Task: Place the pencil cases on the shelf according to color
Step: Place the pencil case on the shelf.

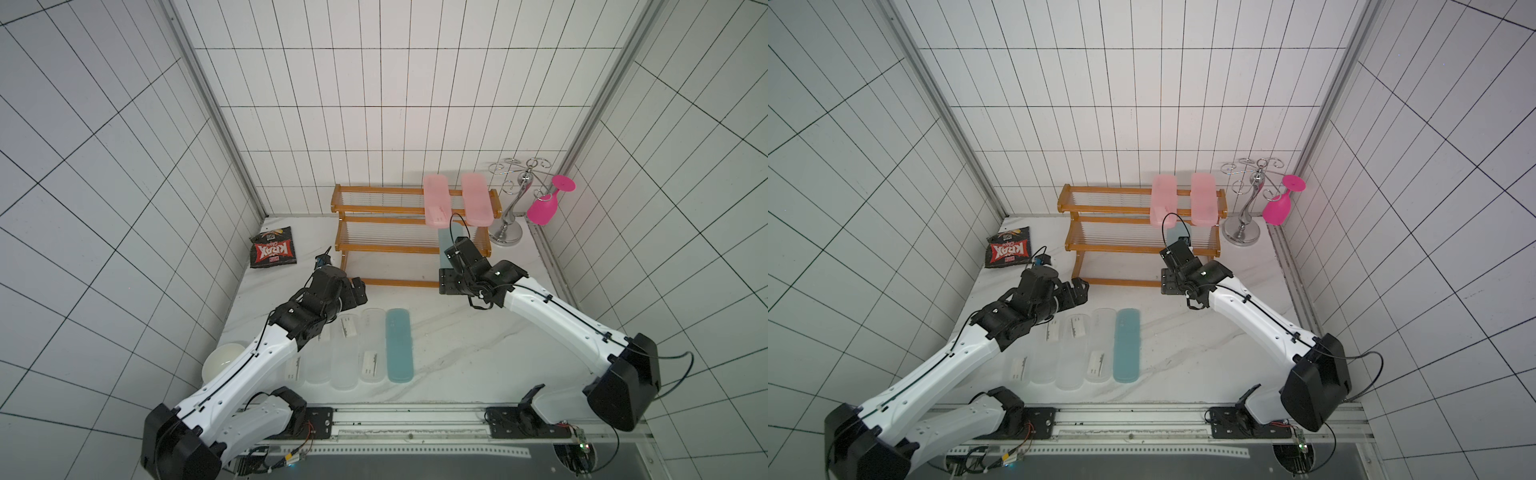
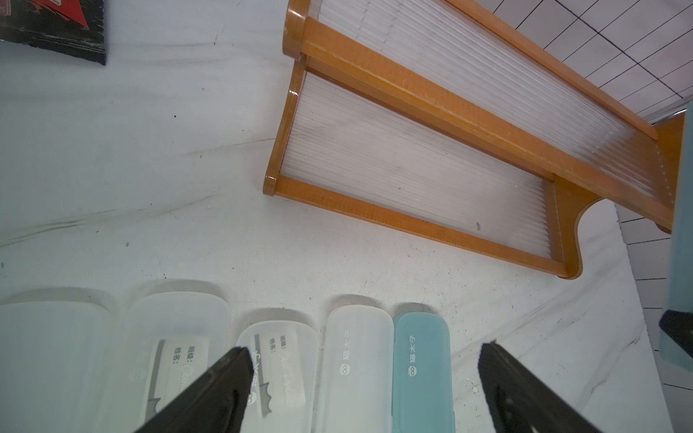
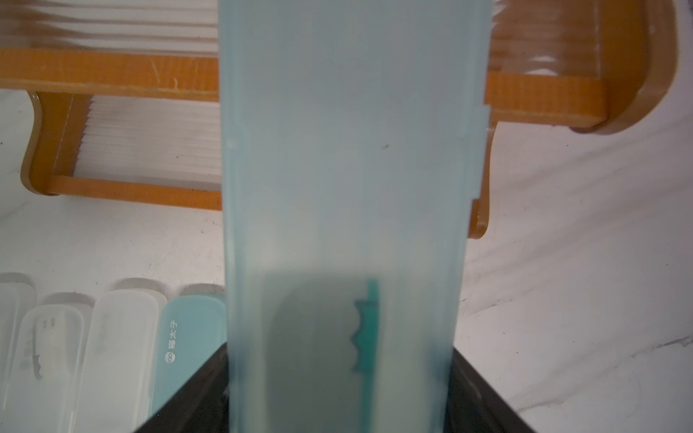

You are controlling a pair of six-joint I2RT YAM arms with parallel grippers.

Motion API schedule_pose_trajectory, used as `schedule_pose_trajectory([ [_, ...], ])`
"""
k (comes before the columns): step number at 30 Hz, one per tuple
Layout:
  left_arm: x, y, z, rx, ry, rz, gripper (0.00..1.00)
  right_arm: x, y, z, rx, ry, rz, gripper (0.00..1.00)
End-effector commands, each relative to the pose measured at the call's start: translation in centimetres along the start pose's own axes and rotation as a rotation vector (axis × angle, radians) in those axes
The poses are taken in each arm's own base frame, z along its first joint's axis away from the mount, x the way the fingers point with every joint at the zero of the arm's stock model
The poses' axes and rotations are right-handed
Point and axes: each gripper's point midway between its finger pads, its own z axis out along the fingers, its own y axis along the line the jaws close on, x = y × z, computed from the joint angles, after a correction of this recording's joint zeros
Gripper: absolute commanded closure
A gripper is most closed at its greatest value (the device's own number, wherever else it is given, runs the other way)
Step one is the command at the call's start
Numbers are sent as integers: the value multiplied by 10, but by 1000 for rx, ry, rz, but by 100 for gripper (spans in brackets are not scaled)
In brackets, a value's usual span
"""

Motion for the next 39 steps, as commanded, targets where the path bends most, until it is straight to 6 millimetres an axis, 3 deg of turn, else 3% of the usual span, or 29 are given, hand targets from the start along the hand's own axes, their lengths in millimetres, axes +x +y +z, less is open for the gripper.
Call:
schedule_pose_trajectory([
  [1, 2, 10, 9, -29, 15, 23, 2, -38, -2, -9, 13, -105, 26, 44],
  [6, 4, 15, 11, -36, 34, 9, 2, -45, -4, -1, 14, -90, 30, 43],
  [17, 9, 13, 19, -34, 59, -4, 2, -57, -16, 14, 35, -83, 61, 27],
  [26, 22, 12, 30, -27, 125, -24, 2, -64, -11, 29, 27, -75, 55, 21],
  [34, 23, 8, 31, -17, 142, -14, 2, -67, -15, 23, 39, -92, 64, 8],
  [39, 19, 8, 24, -17, 133, -8, 2, -66, -15, 9, 15, -101, 86, 3],
])
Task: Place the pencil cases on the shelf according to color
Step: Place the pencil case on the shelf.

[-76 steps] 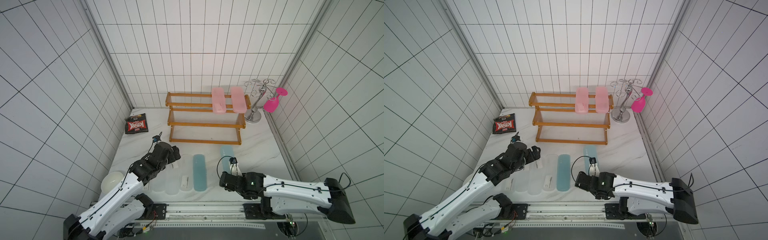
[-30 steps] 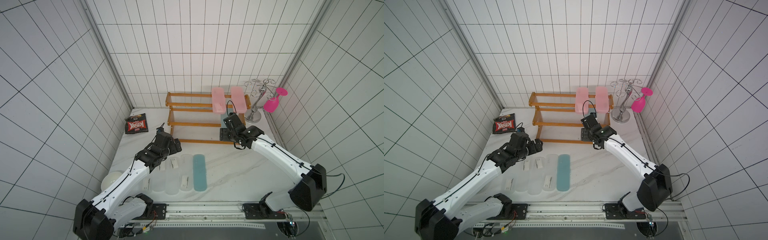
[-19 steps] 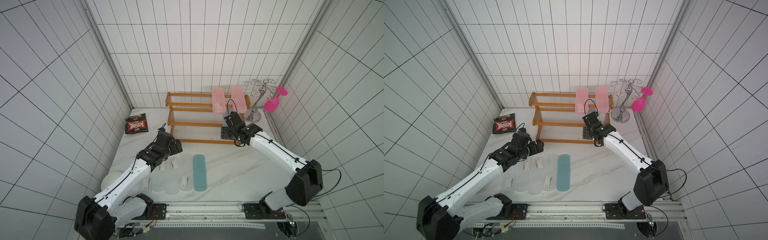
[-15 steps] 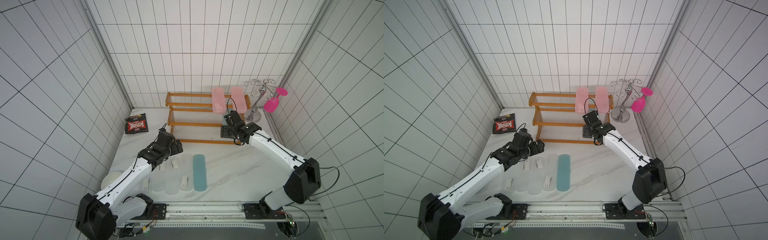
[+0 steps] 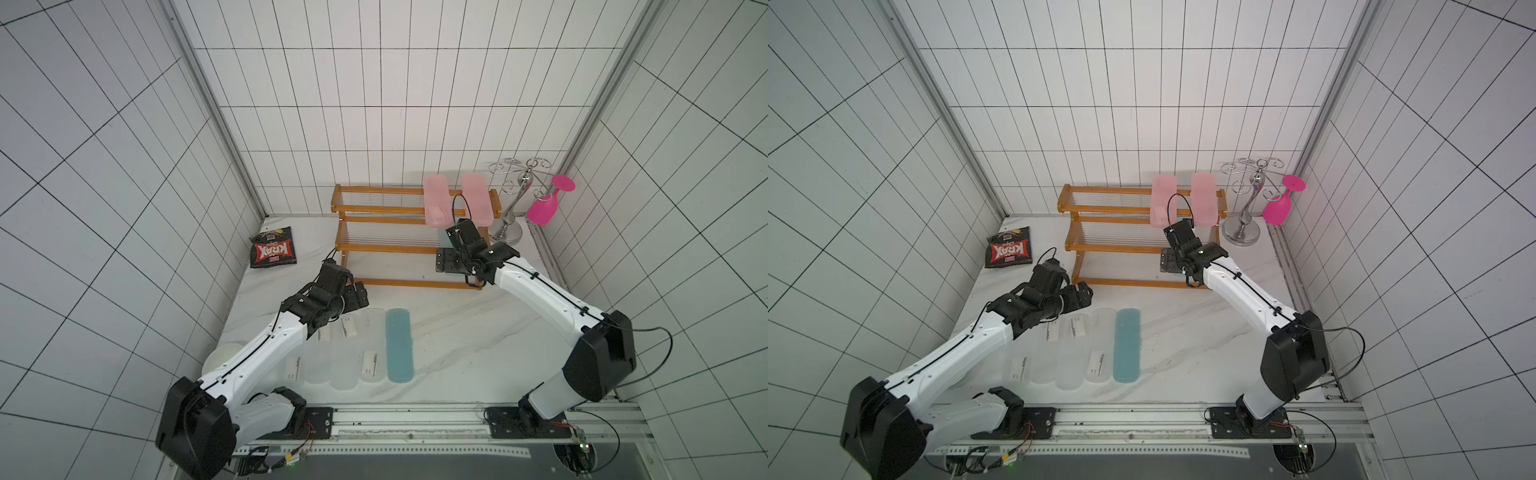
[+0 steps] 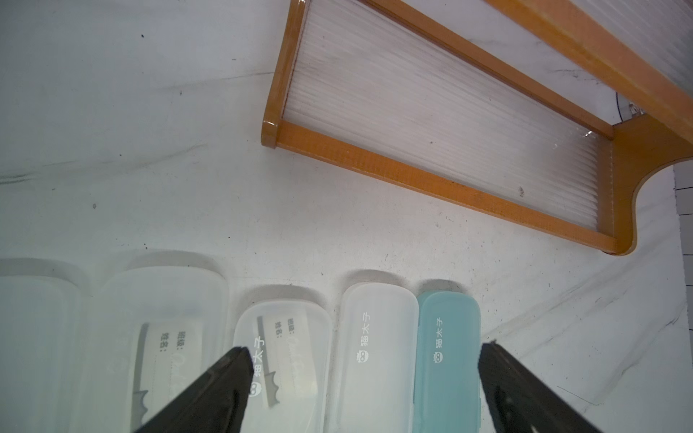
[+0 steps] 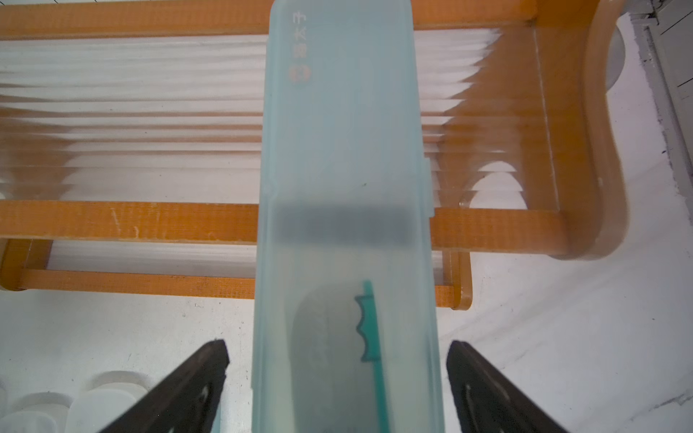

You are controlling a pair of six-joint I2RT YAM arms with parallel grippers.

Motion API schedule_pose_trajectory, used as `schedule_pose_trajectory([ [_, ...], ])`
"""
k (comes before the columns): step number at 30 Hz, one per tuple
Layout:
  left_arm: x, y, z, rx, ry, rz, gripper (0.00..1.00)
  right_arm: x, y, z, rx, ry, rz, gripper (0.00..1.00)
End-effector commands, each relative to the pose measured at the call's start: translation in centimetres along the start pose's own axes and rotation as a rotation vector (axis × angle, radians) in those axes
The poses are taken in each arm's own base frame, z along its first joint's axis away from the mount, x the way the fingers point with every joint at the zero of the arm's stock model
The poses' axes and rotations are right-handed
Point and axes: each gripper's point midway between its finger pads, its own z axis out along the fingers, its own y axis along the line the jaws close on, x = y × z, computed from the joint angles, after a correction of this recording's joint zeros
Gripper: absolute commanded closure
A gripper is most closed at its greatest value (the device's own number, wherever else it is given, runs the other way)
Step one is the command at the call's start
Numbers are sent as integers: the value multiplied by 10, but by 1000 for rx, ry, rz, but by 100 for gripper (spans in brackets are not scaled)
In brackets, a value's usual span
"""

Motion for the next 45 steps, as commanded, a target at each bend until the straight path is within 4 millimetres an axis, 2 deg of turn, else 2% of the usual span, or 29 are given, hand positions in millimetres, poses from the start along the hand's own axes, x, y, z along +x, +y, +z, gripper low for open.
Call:
schedule_pose_trajectory([
  [1, -9, -4, -12, 17, -31, 5, 2, -20, -1, -29, -36, -61, 39, 2],
  [5, -15, -2, -19, 17, -74, -5, 2, -16, -9, -47, -42, -63, 45, 1],
  [8, -20, -3, -29, 27, -105, -4, 2, -5, -15, -57, -49, -56, 50, 1],
  [15, -33, 0, -45, 33, -199, -17, 2, 33, -29, -74, -87, -38, 77, 2],
  [20, -40, -10, -46, 97, -243, -58, 2, 58, -41, -84, -107, -61, 103, 8],
  [26, -49, -20, -46, 121, -249, -95, 2, 80, -41, -74, -131, -22, 71, 26],
  [29, -46, -22, -40, 128, -222, -117, 2, 91, -38, -61, -135, 10, 70, 45],
  [32, -42, -26, -35, 131, -196, -116, 2, 92, -31, -54, -174, -11, 83, 54],
  [40, -26, -19, -28, 68, -145, -71, 2, 83, -7, -39, -266, -37, 84, 67],
  [45, -21, -10, -25, 46, -151, -63, 2, 74, -4, -32, -265, -69, 90, 67],
])
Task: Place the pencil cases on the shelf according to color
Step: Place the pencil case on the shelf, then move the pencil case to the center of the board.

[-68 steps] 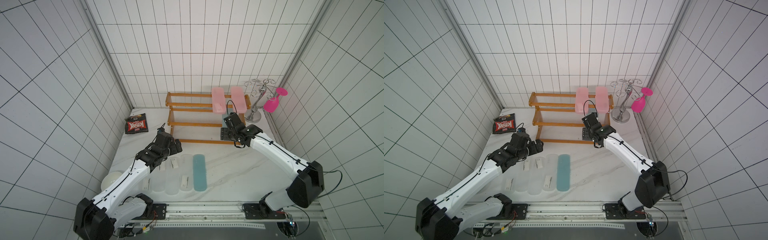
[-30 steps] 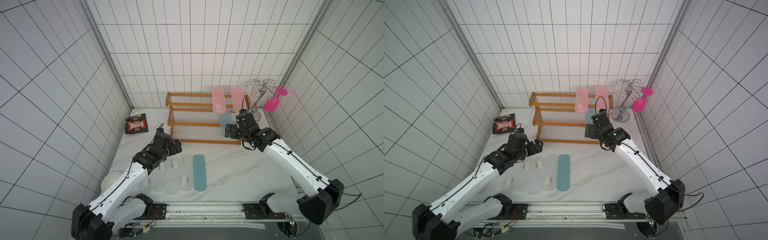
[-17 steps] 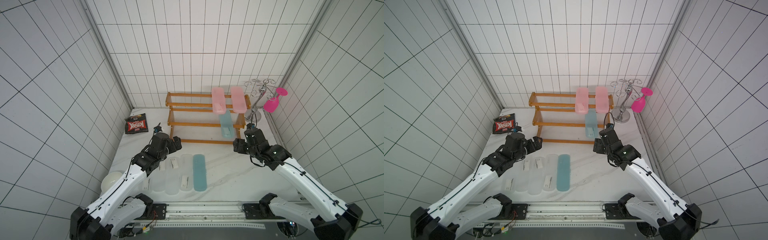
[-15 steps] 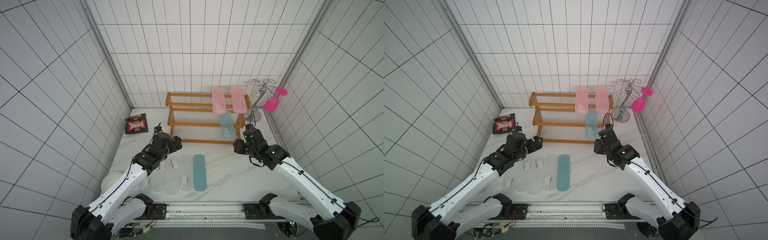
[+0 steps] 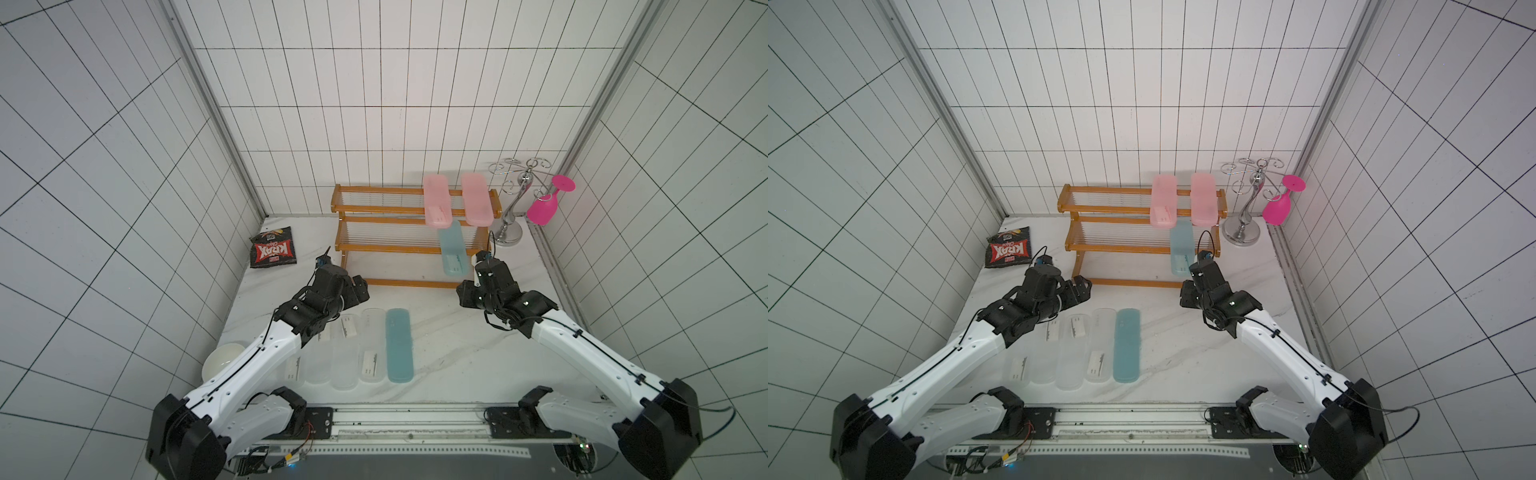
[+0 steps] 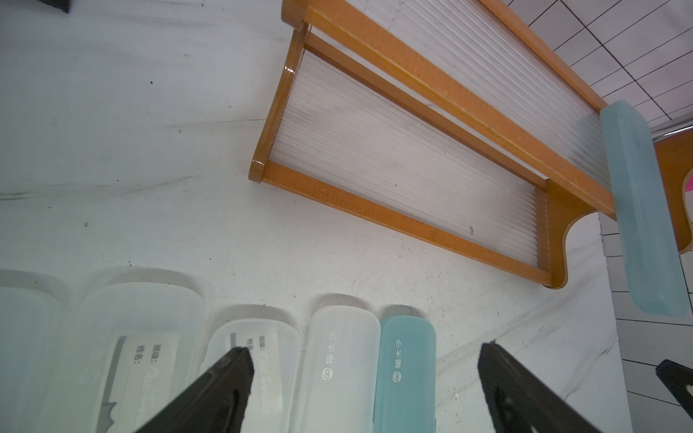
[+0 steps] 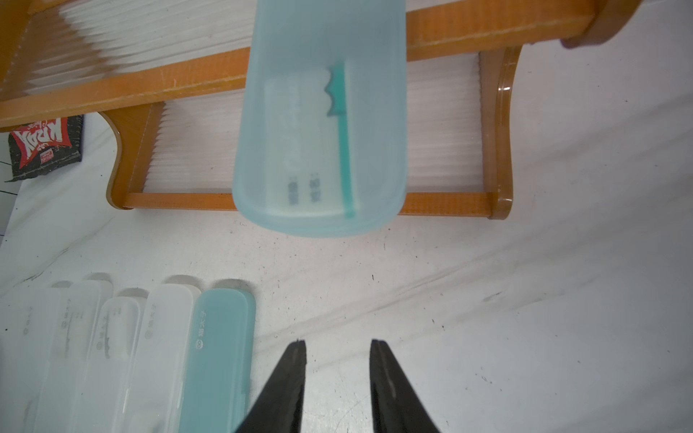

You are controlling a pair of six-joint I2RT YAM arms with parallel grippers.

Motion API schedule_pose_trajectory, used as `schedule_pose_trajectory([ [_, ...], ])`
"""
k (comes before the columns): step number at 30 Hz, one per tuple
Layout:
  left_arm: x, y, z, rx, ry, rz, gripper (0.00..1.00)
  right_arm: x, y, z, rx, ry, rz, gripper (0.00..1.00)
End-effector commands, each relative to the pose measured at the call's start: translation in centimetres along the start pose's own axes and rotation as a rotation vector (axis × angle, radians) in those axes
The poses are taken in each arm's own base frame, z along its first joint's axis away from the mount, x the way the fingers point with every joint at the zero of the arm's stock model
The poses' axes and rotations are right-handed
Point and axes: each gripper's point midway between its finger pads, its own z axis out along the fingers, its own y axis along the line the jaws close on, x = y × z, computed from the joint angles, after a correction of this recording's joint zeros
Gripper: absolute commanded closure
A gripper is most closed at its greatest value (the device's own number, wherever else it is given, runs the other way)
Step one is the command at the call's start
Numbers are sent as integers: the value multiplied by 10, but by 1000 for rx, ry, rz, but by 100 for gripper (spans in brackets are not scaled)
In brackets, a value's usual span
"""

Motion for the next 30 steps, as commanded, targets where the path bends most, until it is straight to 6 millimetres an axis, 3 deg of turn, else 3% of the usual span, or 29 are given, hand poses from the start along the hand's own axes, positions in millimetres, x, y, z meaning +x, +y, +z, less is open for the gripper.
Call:
schedule_pose_trajectory([
  [1, 0, 6, -2, -17, -18, 22, 2, -6, 4, 9, -13, -32, -11, 67],
  [10, 8, 14, 2, -38, -2, 41, 2, -25, 7, 31, 12, -33, -39, 67],
  [17, 5, 15, -6, -39, -16, 56, 2, -28, 8, 29, 12, -40, -38, 65],
  [21, 2, 17, -17, -62, -10, 73, 2, -12, 3, 19, 10, -1, -9, 55],
  [27, 10, 25, -30, -82, 29, 76, 2, 32, 0, 2, 11, 68, 1, 29],
  [30, 14, 34, -34, -100, 19, 60, 2, 57, 3, -2, 6, 96, 0, 23],
])
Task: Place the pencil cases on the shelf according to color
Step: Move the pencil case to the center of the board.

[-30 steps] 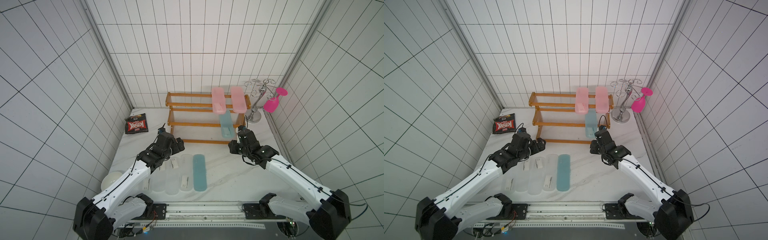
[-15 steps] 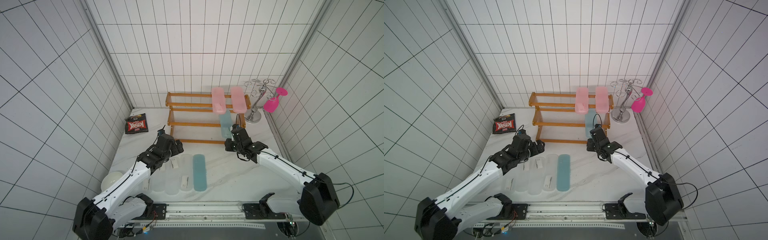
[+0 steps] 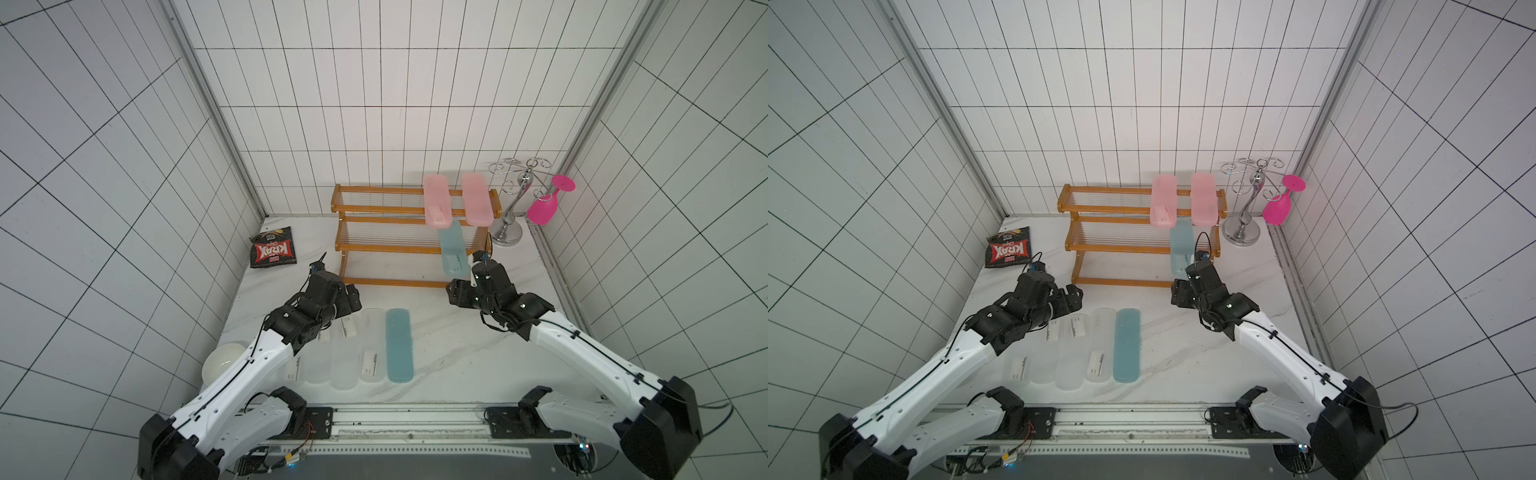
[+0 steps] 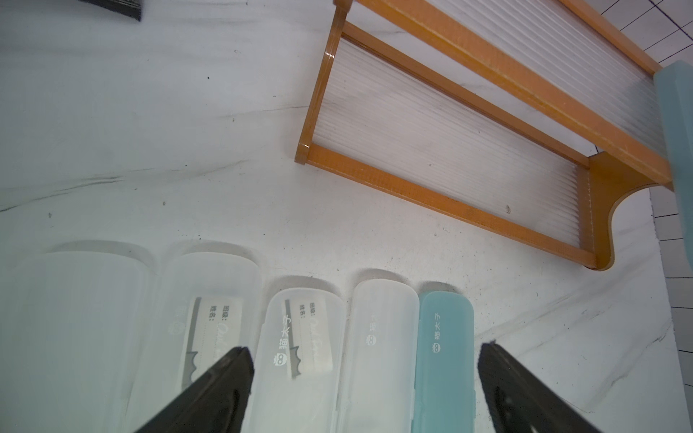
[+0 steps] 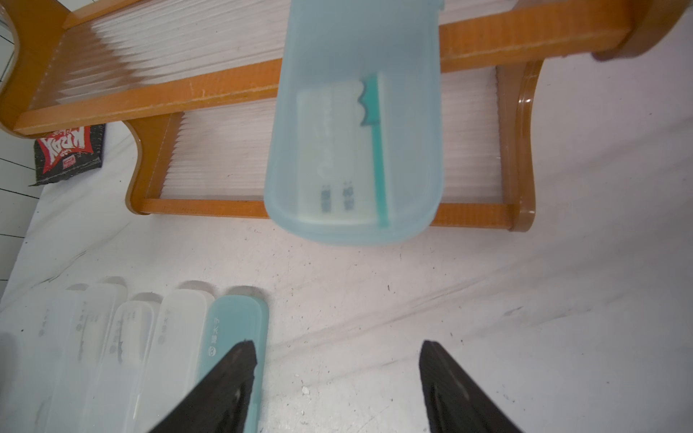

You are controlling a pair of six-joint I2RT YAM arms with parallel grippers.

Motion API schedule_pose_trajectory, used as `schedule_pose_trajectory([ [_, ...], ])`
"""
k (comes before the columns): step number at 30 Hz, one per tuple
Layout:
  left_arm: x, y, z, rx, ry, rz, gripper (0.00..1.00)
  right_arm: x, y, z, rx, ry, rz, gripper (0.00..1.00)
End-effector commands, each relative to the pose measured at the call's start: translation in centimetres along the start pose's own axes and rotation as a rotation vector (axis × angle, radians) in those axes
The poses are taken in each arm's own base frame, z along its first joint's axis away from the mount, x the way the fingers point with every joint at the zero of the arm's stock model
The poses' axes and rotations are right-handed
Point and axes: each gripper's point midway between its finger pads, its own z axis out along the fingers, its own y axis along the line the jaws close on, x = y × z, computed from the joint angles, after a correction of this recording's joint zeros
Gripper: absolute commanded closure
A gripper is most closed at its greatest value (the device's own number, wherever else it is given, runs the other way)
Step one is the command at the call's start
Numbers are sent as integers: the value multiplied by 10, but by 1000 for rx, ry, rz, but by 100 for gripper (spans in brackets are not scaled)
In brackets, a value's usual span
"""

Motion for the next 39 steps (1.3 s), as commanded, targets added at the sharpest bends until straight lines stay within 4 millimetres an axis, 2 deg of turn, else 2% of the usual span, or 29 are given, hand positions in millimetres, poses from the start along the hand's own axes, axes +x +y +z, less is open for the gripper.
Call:
schedule_pose_trajectory([
  [1, 2, 13, -8, -36, -21, -12, 2, 45, -8, 1, 48, 89, 2, 21],
  [7, -10, 42, -19, -94, -125, -100, 2, 86, 14, 8, 11, 118, 17, 13],
  [10, -11, 56, -18, -126, -123, -148, 2, 103, 32, 16, -10, 146, 9, 10],
  [17, 1, 62, 1, -148, -68, -171, 2, 141, 75, 42, -7, 233, -60, 6],
  [20, 1, 65, 5, -159, -70, -184, 2, 150, 93, 48, -21, 255, -87, 6],
  [26, 8, 59, 16, -133, -29, -175, 2, 168, 113, 58, -32, 308, -151, 5],
  [31, 18, 55, 25, -123, 40, -173, 2, 184, 117, 71, 0, 374, -200, 5],
  [34, 19, 55, 26, -123, 49, -175, 2, 192, 112, 75, 37, 396, -218, 5],
  [39, 18, 55, 22, -118, 33, -167, 2, 190, 74, 68, 186, 388, -218, 5],
])
